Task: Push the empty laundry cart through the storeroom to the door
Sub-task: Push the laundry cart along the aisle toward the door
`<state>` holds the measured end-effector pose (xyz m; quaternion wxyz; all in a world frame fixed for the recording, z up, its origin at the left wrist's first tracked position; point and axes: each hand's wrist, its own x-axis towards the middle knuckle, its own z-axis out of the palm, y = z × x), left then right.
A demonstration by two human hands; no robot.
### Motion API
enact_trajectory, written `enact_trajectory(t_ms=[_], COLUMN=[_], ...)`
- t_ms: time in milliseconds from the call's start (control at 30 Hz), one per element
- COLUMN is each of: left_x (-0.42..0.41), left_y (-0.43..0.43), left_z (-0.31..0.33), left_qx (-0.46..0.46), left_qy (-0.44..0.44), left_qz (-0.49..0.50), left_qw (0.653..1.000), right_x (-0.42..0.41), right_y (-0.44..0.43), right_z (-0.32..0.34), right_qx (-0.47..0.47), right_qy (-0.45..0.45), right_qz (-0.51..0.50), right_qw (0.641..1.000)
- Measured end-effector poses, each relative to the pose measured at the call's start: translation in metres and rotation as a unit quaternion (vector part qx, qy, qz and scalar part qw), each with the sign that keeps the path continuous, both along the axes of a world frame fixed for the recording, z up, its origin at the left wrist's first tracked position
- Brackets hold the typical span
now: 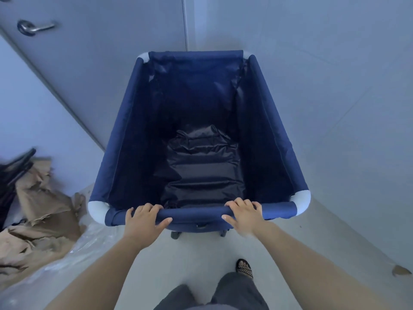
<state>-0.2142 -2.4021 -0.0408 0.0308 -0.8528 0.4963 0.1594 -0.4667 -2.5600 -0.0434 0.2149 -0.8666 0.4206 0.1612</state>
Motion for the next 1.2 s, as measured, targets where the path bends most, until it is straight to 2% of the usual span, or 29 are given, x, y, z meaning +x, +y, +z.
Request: enact_trajectory(t_ms=[267,600,833,967,1200], left_x=[-0.038,-0.106,-0.166,-0.193,-0.236], left_y=[-0.033,-0.044,-0.05,-0.045,-0.03], left_z=[0.008,-0.004,-0.004,-0.003,0.008], left_qx=[-0.001,-0.068,-0.07,-0.084,-0.084], left_qy=[0.016,0.007,0.017,0.039,0.069], left_qz=[0.057,0.112,0.146,0.131,0.096], left_qw=[0.998,0.991,0.987,0.987,0.989], right_x=[-0.05,-0.104,-0.151,-0.179,-0.214], right_y=[-0.047,-0.092,-0.114,-0.127,-0.124], right_z=[-0.005,-0.014,-0.015,-0.012,-0.007], right_qx=[-0.061,-0.091,-0.112,-0.093,-0.09], right_qy=[-0.121,-0.14,-0.133,-0.11,-0.081], right_qz=[0.073,0.081,0.115,0.128,0.084], right_qw=[0.988,0.983,0.978,0.981,0.989])
